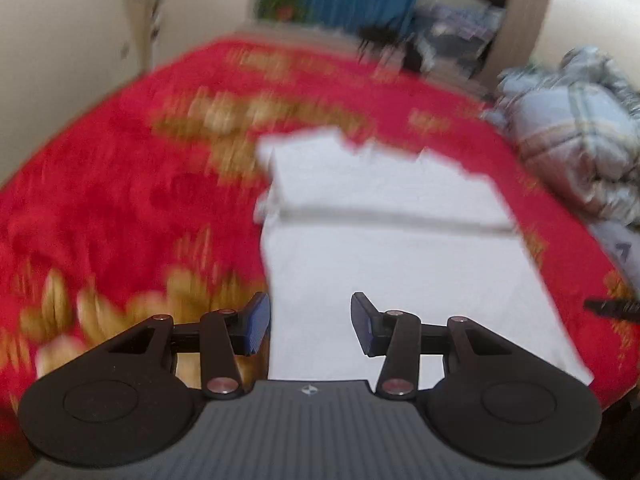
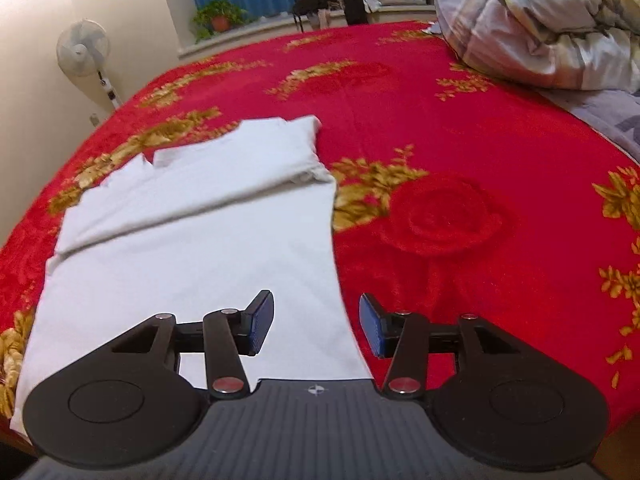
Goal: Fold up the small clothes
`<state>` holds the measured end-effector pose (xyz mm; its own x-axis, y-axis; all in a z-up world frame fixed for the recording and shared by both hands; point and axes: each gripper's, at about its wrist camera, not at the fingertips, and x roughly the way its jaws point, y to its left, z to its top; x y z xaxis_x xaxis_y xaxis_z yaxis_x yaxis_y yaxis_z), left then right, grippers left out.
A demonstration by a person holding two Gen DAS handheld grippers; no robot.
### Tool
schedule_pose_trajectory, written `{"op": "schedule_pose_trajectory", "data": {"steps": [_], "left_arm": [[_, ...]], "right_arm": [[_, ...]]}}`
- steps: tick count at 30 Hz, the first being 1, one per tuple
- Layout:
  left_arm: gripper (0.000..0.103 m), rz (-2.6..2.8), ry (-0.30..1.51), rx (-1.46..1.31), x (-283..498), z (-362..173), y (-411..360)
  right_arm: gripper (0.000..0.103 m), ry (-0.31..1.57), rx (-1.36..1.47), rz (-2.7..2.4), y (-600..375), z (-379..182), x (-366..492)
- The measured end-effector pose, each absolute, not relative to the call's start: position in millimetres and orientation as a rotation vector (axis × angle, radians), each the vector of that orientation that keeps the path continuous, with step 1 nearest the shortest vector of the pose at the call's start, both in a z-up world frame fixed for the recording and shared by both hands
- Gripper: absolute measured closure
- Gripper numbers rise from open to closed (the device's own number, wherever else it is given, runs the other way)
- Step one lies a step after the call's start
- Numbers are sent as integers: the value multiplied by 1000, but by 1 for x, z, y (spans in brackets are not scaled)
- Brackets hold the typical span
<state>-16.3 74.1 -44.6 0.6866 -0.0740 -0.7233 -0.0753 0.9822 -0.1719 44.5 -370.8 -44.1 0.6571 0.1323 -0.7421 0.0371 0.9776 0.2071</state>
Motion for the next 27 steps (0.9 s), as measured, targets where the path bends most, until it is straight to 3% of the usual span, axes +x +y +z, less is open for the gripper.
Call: {"op": "schedule_pose_trajectory", "data": {"steps": [10,27], "left_arm": [[53,41,1107,-391,-7,-109,107],[53,8,1144,-452,-12,-116,109]], "right_arm": [[53,1033,187,35,-374,-86,57],[52,1122,397,-17,-414,-99,55]]}}
